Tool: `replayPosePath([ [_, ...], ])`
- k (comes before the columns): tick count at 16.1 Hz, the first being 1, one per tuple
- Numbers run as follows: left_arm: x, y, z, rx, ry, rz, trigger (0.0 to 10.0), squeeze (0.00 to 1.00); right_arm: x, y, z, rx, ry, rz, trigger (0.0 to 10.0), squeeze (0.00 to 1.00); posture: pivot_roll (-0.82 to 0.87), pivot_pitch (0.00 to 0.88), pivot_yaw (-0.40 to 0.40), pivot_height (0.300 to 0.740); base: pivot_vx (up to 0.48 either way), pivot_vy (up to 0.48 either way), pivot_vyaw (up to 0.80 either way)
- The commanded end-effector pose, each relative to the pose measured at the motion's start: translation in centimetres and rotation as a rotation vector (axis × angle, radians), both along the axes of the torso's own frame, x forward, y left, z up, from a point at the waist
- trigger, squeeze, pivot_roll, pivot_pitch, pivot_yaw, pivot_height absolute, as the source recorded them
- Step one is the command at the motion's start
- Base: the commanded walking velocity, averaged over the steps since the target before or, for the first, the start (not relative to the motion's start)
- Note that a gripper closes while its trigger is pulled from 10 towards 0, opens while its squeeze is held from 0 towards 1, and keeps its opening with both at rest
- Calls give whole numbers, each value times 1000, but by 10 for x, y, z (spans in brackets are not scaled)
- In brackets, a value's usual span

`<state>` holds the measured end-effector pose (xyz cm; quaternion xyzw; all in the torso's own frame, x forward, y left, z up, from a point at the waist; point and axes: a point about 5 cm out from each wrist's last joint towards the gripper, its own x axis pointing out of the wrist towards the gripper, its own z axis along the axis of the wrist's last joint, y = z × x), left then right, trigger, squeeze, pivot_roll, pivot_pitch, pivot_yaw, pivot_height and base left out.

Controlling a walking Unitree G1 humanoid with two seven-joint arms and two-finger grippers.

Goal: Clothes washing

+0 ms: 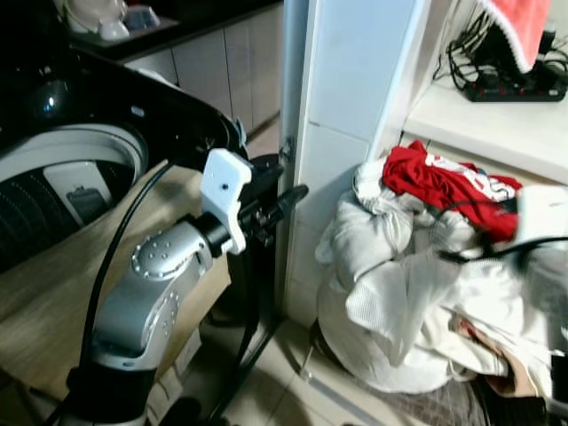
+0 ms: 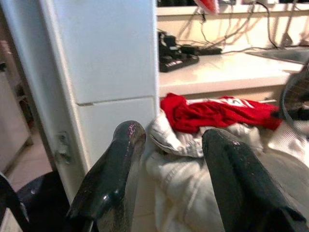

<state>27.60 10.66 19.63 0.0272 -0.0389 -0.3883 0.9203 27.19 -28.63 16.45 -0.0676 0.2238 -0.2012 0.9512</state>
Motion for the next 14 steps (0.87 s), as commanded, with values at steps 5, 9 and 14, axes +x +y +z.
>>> replayPosePath([
  [5, -7, -5, 0, 3, 16, -81, 10000, 0, -37, -14, 0, 56, 114, -150, 10000, 0, -106, 0, 4, 740, 0, 0, 0],
  [9, -21, -14, -3, 15, 57, -223, 10000, 0, -43, -23, -26, 137, 222, -174, 10000, 0, -104, 0, 1, 740, 0, 0, 0],
  [14, -22, -14, -3, 20, 60, -219, 10000, 0, -38, -27, -32, 174, 211, -153, 0, 0, -97, 0, -8, 740, 0, 0, 0],
])
